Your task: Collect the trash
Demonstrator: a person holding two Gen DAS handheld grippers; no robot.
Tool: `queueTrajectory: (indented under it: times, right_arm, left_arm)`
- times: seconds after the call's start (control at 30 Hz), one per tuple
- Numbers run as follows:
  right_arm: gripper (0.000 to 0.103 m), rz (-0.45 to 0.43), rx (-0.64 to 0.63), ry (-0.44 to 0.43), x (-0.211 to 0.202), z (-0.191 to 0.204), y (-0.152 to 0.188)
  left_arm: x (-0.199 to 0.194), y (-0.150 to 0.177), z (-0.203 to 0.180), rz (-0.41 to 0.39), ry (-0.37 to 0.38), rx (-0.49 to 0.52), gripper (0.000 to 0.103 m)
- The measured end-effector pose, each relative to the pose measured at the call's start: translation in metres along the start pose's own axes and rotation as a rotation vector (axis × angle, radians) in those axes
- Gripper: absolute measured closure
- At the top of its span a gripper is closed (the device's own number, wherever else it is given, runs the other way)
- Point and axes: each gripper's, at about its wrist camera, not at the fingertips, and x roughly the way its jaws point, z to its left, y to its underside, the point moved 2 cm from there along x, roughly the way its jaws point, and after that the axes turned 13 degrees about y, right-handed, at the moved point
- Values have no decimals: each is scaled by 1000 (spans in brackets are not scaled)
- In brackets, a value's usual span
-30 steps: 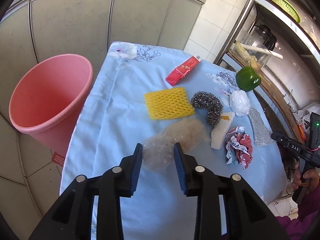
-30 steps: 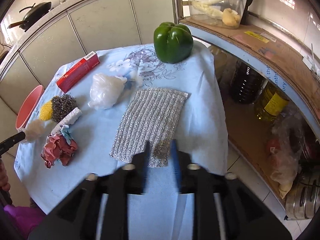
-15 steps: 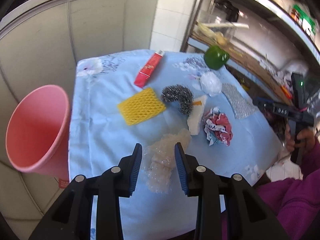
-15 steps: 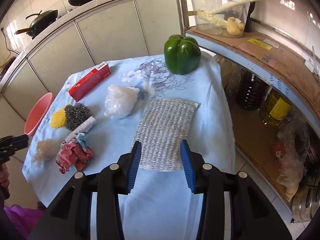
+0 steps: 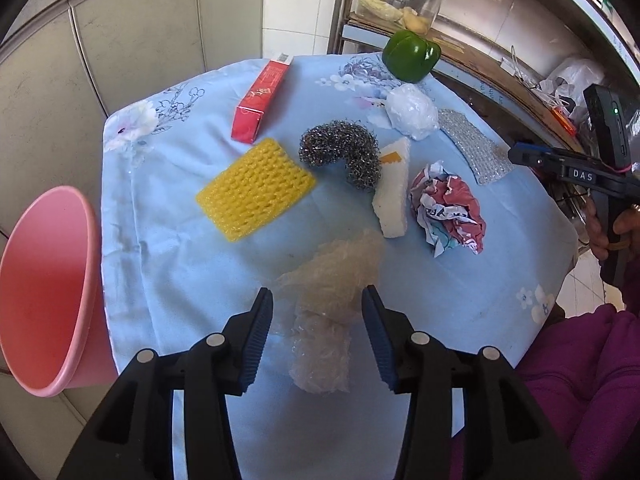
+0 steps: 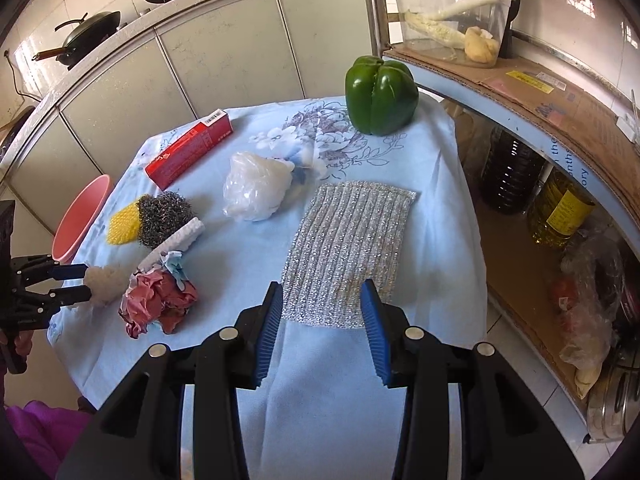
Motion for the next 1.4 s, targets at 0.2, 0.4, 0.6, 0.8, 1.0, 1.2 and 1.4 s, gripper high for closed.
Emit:
queueTrajectory:
  times: [0.2,0.4,0.6,0.8,1.0,1.2,1.4]
  right_arm:
    - [62,-12,1,-6,-4,2,1]
    - [62,-13,-18,-17,-2,11,1]
    - [62,-21,4,-10,-4,6,2]
    - [62,-14,33,1,-3,2,0]
    - [62,-6,66,53,10,9,-15]
    - [51,16,58,185,27,4,-23]
    - [51,107,104,174,46,-11,-11]
  left_arm:
    - [-12,9,-12,-4,66,4,58]
    - [3,19,-15,-17,2,6,59]
    - [4,22,-6,-37,-38,-20,78]
    - [-12,18,-1,-146,4,-88,84]
    - [-34,7,-2,-278,37,-131,83]
    - [-38,9,13,-342,72,-225,83]
    - [-36,12,28,-344,92,-266,83]
